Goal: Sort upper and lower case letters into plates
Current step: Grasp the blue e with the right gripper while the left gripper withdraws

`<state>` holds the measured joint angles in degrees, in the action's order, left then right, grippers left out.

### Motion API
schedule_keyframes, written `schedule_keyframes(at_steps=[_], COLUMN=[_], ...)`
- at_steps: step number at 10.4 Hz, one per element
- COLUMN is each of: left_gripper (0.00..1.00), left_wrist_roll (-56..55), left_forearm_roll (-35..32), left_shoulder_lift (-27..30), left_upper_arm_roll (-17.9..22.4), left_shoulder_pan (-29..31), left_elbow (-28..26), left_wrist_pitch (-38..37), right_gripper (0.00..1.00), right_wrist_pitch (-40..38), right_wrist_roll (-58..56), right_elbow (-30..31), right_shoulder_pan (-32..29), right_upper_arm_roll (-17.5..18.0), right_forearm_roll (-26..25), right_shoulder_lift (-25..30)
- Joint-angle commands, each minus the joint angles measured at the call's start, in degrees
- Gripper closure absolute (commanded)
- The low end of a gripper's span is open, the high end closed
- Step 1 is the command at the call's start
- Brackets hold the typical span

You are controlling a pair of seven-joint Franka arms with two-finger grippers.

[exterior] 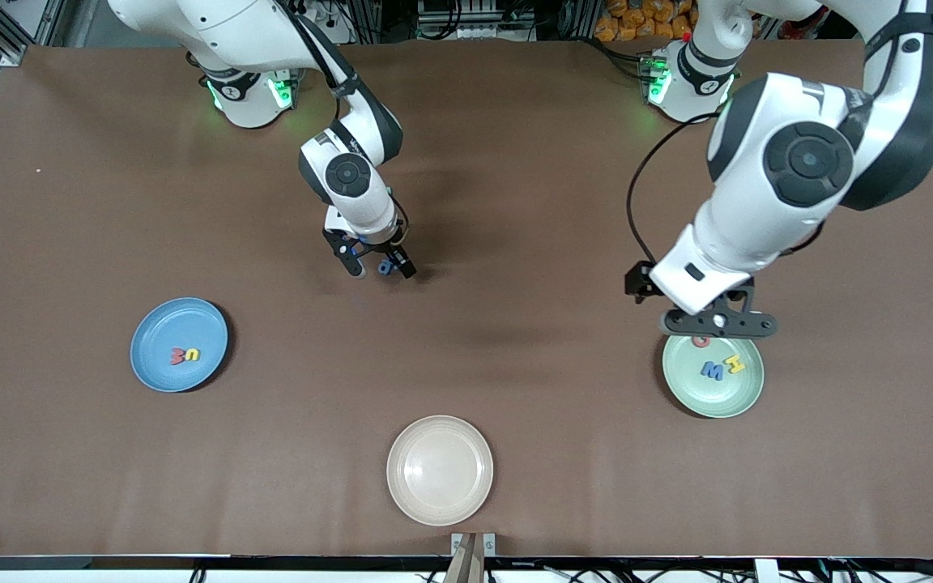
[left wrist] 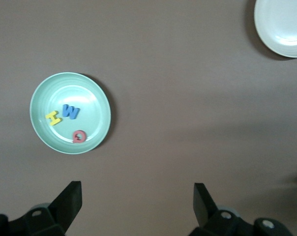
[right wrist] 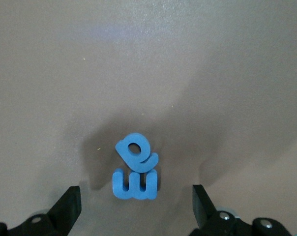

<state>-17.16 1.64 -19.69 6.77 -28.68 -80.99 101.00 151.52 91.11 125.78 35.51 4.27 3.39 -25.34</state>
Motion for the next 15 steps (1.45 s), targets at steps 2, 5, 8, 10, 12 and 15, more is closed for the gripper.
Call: schedule_keyframes(at_steps=[2, 5, 8, 10, 12, 15], left_gripper=[0.00, 0.00, 0.00, 0.00, 0.00, 0.00], left_wrist_roll=[-1.3, -1.3, -0.5, -0.5, -0.5, -0.3], left_forearm_roll=[0.4, 0.4, -0.1, -0.4, -2.0, -3.4], left_shoulder_lift=[3.7, 7.0, 11.6, 13.3, 14.1, 14.2], left_upper_arm_roll=[-3.0, -3.3, -5.8, -6.5, -6.4, -6.5], left_shoulder_pan=[0.6, 1.1, 9.1, 12.8, 14.1, 14.0], left_elbow=[-1.2, -1.3, -1.2, -1.3, -1.3, -1.3], left_wrist_pitch=[-0.9, -3.1, -6.7, -8.6, -9.2, -9.6], right_gripper=[0.00, 0.00, 0.88, 1.00, 1.00, 1.00], right_wrist_pitch=[1.0, 1.5, 1.8, 3.1, 3.0, 2.0], right_wrist_roll=[0.9, 1.3, 1.9, 3.5, 3.5, 1.5], right_elbow=[0.8, 0.6, 0.7, 0.7, 0.7, 0.3], right_shoulder_pan=[0.0, 0.2, 0.2, 0.9, 1.1, -0.9], right_upper_arm_roll=[0.0, 0.0, 0.0, 0.0, 0.0, -0.4], right_forearm_roll=[1.1, 1.0, 1.1, 1.0, 1.0, 0.5], right_shoulder_lift=[-0.5, -1.3, -0.8, -0.8, -0.4, 2.7])
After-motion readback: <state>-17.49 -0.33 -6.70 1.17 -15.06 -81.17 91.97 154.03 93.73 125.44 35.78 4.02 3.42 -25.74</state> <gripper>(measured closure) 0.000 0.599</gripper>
